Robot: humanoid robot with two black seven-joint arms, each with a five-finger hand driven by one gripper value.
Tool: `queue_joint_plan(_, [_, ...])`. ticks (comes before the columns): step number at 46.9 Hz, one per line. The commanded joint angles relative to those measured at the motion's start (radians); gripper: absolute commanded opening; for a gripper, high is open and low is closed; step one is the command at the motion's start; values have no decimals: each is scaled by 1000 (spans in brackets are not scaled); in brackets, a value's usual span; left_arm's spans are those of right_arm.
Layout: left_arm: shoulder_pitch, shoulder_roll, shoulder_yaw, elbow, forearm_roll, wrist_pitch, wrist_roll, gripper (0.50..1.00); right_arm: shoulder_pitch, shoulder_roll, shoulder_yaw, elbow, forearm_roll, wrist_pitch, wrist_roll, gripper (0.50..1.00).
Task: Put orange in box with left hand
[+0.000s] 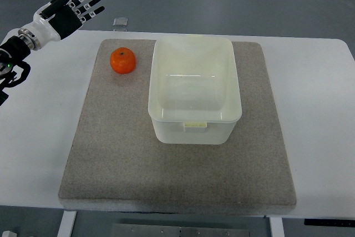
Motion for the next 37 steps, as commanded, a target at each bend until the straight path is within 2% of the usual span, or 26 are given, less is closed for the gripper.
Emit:
queue_joint_plan(1, [0,-9,-3,0,0,0,0,992,0,0,0,0,0,0,0,932])
queue_joint_plan(37, [-11,14,3,3,2,0,-3,994,0,0,0,0,0,0,0,932])
